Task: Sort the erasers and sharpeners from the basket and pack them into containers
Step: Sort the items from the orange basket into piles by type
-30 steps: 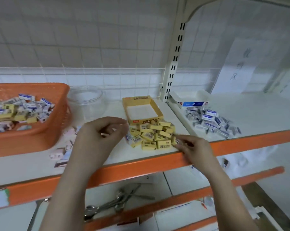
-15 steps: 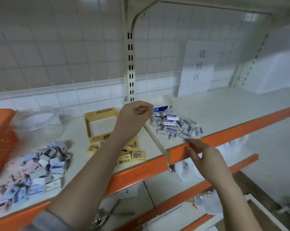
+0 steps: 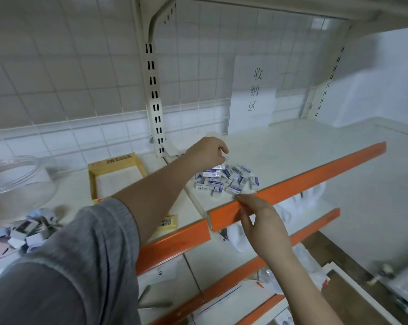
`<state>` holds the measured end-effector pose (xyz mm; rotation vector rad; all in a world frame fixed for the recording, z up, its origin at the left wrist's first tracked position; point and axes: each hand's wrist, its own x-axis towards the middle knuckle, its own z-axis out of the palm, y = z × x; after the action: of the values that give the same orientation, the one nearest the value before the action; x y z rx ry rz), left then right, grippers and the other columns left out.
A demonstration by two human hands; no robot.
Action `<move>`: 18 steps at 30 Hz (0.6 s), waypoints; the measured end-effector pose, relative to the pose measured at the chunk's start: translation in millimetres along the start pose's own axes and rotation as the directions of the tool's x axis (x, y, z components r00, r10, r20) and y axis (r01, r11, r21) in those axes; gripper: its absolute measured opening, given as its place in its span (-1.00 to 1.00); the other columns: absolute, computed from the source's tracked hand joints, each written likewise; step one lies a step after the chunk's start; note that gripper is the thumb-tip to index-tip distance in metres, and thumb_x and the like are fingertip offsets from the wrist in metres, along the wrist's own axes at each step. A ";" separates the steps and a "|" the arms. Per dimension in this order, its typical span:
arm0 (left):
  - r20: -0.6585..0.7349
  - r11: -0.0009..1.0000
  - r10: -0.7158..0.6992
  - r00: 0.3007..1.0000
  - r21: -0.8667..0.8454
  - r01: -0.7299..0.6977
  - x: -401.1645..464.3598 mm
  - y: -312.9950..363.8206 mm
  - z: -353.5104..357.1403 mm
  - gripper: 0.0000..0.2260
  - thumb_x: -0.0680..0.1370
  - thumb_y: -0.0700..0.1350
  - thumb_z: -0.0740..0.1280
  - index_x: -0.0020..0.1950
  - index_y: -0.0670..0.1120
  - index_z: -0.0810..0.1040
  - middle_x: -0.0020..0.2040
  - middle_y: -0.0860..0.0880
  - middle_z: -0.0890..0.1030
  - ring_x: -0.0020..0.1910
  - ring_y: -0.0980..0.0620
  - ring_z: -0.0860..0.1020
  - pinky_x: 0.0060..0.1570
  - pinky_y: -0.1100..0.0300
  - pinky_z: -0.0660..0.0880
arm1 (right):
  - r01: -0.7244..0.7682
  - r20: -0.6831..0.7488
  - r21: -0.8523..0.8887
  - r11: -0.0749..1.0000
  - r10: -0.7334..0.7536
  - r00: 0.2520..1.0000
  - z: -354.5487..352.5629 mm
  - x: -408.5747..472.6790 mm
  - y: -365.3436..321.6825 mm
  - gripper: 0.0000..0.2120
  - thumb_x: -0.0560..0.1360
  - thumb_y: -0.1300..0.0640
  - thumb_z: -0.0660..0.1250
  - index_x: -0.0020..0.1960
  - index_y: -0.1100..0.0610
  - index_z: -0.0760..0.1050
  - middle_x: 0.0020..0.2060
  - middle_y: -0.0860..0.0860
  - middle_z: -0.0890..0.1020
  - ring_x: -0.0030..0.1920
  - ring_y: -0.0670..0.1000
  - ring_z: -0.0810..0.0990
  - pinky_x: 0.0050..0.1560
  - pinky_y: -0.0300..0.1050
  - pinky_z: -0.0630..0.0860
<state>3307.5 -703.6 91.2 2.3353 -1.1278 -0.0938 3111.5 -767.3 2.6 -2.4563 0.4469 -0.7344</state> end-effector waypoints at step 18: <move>-0.297 0.967 -0.168 0.940 -0.235 0.099 -188.8 -85.2 -125.5 -0.89 0.53 -0.11 0.31 -0.06 0.06 0.62 -0.12 0.14 0.61 -0.13 0.26 0.54 -0.24 0.50 0.43 | -0.080 -0.185 0.126 0.989 0.102 0.977 36.3 18.0 -142.9 -0.80 0.51 0.18 0.26 0.05 0.12 0.63 -0.07 0.04 0.69 -0.05 0.04 0.64 -0.12 -0.23 0.41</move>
<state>3281.4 -465.1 124.5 2.1350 -0.7605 0.1006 3169.3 -646.1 66.2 -2.2493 0.5679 -0.9350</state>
